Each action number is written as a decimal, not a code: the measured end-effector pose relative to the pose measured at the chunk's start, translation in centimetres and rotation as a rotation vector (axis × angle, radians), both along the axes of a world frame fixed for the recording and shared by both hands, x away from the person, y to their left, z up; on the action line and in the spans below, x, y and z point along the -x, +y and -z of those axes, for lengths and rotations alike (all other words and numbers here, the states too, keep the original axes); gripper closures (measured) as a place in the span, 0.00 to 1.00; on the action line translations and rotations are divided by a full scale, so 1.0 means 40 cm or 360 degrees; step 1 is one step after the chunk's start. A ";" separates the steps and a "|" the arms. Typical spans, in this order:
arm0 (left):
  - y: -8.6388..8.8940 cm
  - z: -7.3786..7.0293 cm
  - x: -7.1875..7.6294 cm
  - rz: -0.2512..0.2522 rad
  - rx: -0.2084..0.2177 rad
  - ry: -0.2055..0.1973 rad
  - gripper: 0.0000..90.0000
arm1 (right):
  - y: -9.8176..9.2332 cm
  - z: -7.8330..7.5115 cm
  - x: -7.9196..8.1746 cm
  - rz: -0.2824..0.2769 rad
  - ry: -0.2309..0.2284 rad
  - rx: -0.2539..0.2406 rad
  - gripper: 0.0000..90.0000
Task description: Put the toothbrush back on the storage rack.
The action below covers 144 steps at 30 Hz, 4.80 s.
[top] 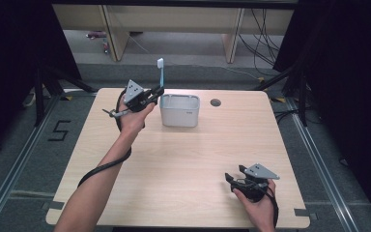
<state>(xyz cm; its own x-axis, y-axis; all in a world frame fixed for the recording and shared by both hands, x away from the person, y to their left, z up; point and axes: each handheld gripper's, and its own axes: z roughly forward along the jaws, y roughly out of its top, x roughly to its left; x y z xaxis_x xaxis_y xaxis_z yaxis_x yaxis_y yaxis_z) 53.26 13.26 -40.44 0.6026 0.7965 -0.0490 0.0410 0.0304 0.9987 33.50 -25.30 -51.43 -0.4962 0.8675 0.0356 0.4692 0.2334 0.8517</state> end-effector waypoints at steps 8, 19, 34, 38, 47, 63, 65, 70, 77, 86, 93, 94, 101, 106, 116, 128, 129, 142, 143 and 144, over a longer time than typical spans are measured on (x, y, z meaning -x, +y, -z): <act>-0.005 0.003 -0.016 -0.0006 -0.0007 0.0005 0.87 | 0.000 0.000 0.000 -0.0007 0.0001 -0.0004 0.39; -0.012 0.017 -0.036 -0.0037 -0.0029 0.0020 0.87 | 0.002 0.001 0.001 -0.0016 0.0026 -0.0035 0.39; -0.016 0.026 -0.050 -0.0060 -0.0032 0.0022 0.87 | -0.002 -0.001 0.002 -0.0020 0.0005 -0.0002 0.39; -0.016 0.027 -0.052 -0.0064 -0.0031 0.0024 0.87 | -0.001 0.000 0.002 -0.0024 0.0018 -0.0008 0.39; -0.018 0.033 -0.055 -0.0062 -0.0035 0.0028 0.87 | 0.000 0.000 0.003 -0.0027 0.0034 -0.0021 0.39; -0.020 0.044 -0.047 -0.0065 -0.0099 0.0066 0.87 | 0.000 0.000 0.002 -0.0020 0.0002 0.0001 0.39; -0.018 0.049 -0.047 -0.0067 -0.0102 0.0080 0.87 | 0.000 0.000 0.002 -0.0019 0.0002 0.0001 0.39; -0.016 0.056 -0.046 -0.0070 -0.0113 0.0096 0.87 | 0.001 0.000 0.002 -0.0018 0.0005 0.0000 0.39; -0.018 0.063 -0.044 -0.0087 -0.0148 0.0126 0.87 | 0.001 0.000 0.002 -0.0018 0.0005 0.0003 0.39; -0.016 0.073 -0.042 -0.0095 -0.0171 0.0168 0.87 | 0.000 -0.001 0.002 -0.0023 0.0016 0.0003 0.39; -0.015 0.080 -0.040 -0.0103 -0.0186 0.0205 0.87 | 0.000 0.000 0.002 -0.0024 0.0017 0.0006 0.39; -0.015 0.081 -0.041 -0.0105 -0.0188 0.0210 0.87 | 0.000 0.000 0.002 -0.0023 0.0017 0.0006 0.39; -0.017 0.084 -0.040 -0.0116 -0.0203 0.0236 0.87 | 0.005 -0.001 0.006 -0.0007 0.0060 -0.0023 0.39; -0.017 0.088 -0.040 -0.0124 -0.0213 0.0261 0.87 | 0.005 -0.001 0.006 -0.0008 0.0060 -0.0024 0.39; -0.021 0.098 -0.040 -0.0127 -0.0228 0.0301 0.87 | 0.006 -0.001 0.006 -0.0008 0.0062 -0.0026 0.39; -0.023 0.103 -0.042 -0.0130 -0.0241 0.0340 0.87 | 0.006 -0.001 0.005 -0.0011 0.0061 -0.0020 0.39; -0.023 0.103 -0.042 -0.0131 -0.0242 0.0344 0.87 | 0.005 -0.001 0.005 -0.0013 0.0056 -0.0016 0.39; -0.024 0.111 -0.043 -0.0134 -0.0276 0.0395 0.87 | 0.001 0.000 0.001 -0.0031 0.0023 0.0010 0.38; -0.025 0.111 -0.043 -0.0133 -0.0277 0.0397 0.87 | 0.000 0.000 -0.001 -0.0044 0.0007 0.0020 0.39; -0.025 0.111 -0.043 -0.0134 -0.0275 0.0398 0.87 | 0.000 0.000 -0.001 -0.0044 0.0007 0.0020 0.39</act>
<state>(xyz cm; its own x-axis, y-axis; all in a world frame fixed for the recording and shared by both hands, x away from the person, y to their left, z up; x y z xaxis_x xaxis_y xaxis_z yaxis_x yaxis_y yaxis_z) 55.00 12.27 -44.88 0.5208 0.8524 -0.0466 0.2903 -0.1255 0.9487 33.54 -25.30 -51.44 -0.5198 0.8538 0.0271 0.4661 0.2569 0.8466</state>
